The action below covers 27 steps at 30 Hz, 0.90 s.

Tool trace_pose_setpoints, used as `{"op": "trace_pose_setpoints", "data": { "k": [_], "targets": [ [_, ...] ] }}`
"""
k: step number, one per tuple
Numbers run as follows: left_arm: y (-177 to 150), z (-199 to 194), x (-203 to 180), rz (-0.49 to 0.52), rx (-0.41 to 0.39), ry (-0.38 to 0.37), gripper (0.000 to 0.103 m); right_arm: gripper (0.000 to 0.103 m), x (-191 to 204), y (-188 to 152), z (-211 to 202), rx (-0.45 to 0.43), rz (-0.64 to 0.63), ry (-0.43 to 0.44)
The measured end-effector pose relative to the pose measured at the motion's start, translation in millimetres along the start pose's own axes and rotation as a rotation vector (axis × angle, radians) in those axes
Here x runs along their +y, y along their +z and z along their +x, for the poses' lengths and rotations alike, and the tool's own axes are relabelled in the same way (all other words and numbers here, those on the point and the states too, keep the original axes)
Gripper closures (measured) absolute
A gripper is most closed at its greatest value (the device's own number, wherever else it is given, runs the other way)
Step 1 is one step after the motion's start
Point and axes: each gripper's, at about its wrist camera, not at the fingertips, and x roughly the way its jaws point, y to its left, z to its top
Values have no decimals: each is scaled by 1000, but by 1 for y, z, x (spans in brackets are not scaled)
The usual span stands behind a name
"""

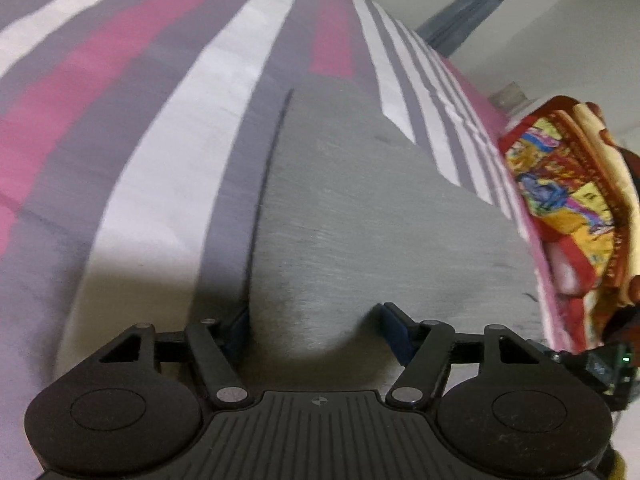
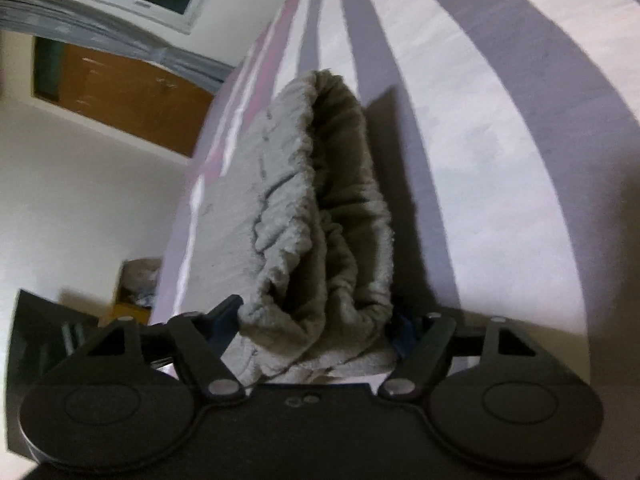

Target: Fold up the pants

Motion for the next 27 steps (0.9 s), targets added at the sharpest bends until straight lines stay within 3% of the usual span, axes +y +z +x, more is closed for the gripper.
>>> {"op": "trace_pose_setpoints", "data": {
  "k": [5,7,13,17,21,27],
  "targets": [
    [4,15,1,-47,11,-92,36,30,-14,9,6,4,28,94],
    [4,26,-8,-30,15,-88,36,32,-13,13,16,0,24,98],
    [5,41,-49,97,-14,56,37,51,7,15,38,-60,-32,-16],
    [7,32,-63,131,-41,137,54,53,21,4,33,-91,-39,-77],
    [4,15,-75,171,-89,177,68,55,31,0,27,-116,-33,-62],
    [1,-3,-102,275,-139,228,77,56,39,-4,13,-134,-9,-12]
  ]
}}
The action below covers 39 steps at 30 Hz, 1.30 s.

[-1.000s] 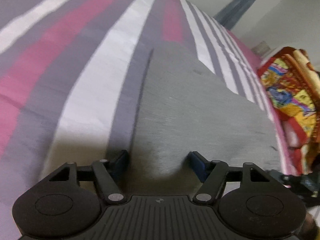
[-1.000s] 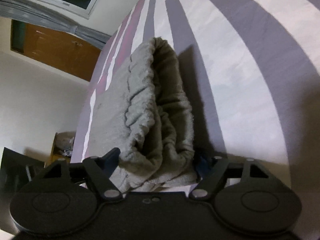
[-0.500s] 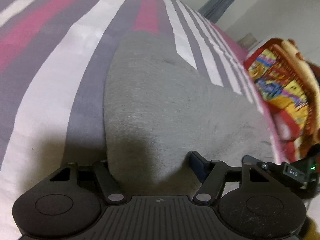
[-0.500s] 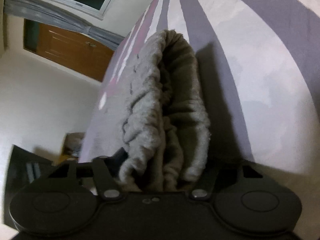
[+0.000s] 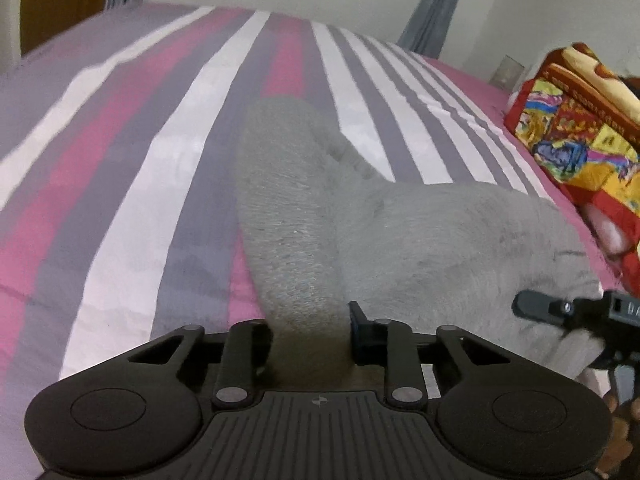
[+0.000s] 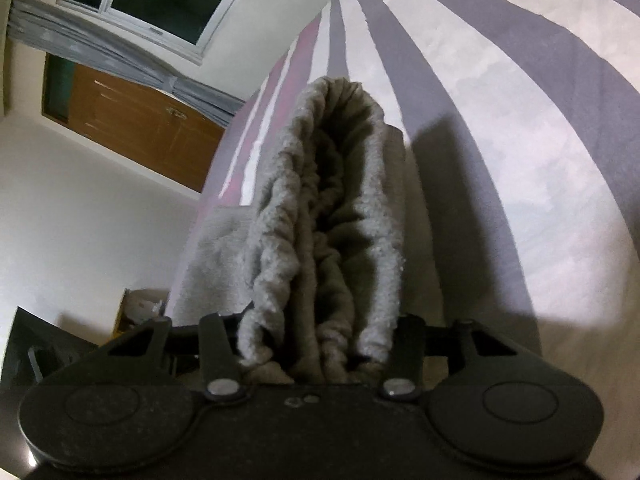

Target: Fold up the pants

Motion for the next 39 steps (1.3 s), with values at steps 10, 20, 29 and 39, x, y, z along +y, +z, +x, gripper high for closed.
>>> {"op": "trace_pose_setpoints", "data": {
  "k": [10,20,29,39],
  "targets": [
    [-8,0,-1,25,6,25,77,56,-4,-1,9,12,20,-69],
    [10,-37,-16,22,-108,8,79,57,32,15,-2,-57,21,44],
    [53,-59,-20,8,-199,-3,79,57,63,33,-19,-94,-31,131],
    [112,-37,-25,51,-240,54,79,57,81,46,-26,-105,-82,150]
  ]
}}
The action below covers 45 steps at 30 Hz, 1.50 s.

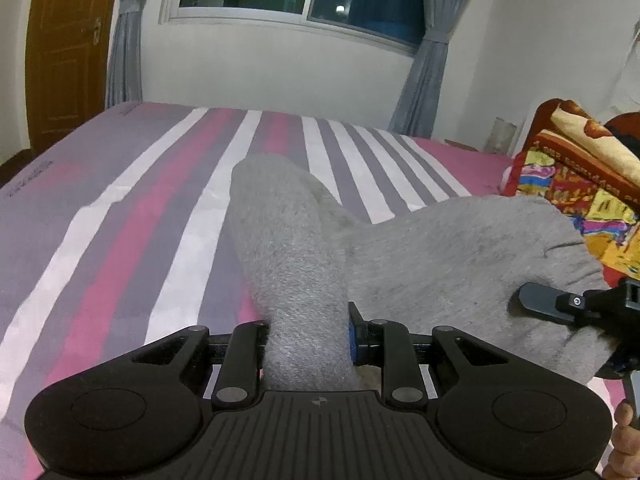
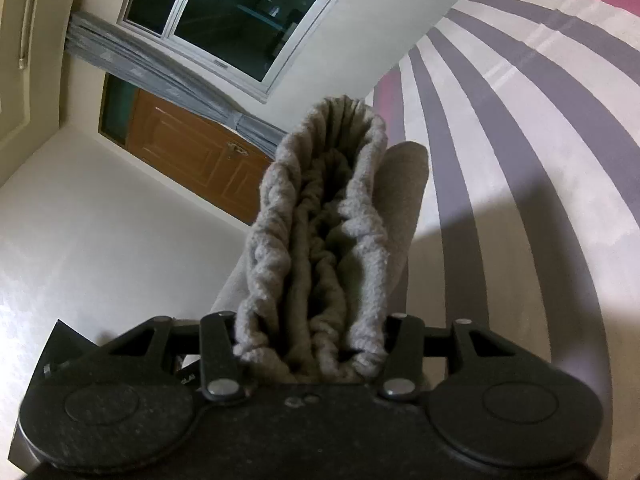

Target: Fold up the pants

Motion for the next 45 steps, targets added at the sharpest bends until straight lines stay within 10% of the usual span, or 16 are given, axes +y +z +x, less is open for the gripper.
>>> {"op": "trace_pose_setpoints", "data": {
  "k": [30,36,45],
  "targets": [
    [-17,146,17,54,143,118,68,54,-83,-25,33,69,115,-211],
    [-24,151,21,39,169,145,48,43,-84,-34,29,68,84,-279],
    [-19,120,23,50,141,230,46,24,-43,-27,-3,-44,-58,-405]
  ]
}}
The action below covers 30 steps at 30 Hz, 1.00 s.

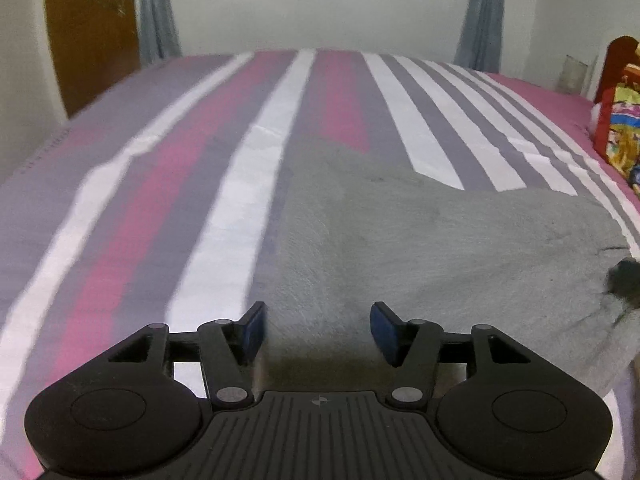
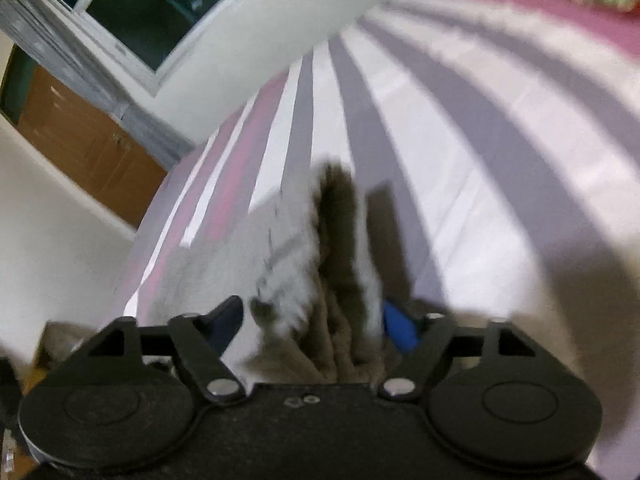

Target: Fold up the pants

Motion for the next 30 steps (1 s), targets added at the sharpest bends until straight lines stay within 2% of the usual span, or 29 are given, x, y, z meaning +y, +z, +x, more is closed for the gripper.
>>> {"op": "trace_pose_setpoints", "data": {
  "k": [1,2,6,9,12,15,20,22,24,26,30],
  "targets": [
    [-1,-8,1,0,-20,9,46,25,4,1,-5,-19,-13,-11],
    [-2,-14,2,0,-35,6,46,31,11,3,-12,-37,-46,-25],
    [-2,-33,-7,40,-79,-17,46,45,56,-5,-23,-71,-260,-49],
    [-5,-31,-15,44,-49,-37,46,50,83,-16,-16,-51,-373,-52],
    [-17,-15,-23,83,32,-14,46,55,90,-32,-3,-7,-447,-91],
    [-28,-11,-23,93,26,-12,46,59,76,-43,13,45,-463,-153],
    [-28,-10,-27,83,25,11,46,60,75,-37,21,71,-452,-168],
    [-29,-17,-28,61,23,18,46,59,83,-34,16,53,-436,-162],
    [-30,-23,-29,44,12,15,46,59,94,-39,4,9,-466,-140],
    [-34,-25,-30,41,4,21,46,60,99,-45,-2,-17,-511,-158],
    [-43,-18,-33,55,-1,40,46,60,85,-60,21,31,-546,-242]
  ]
}}
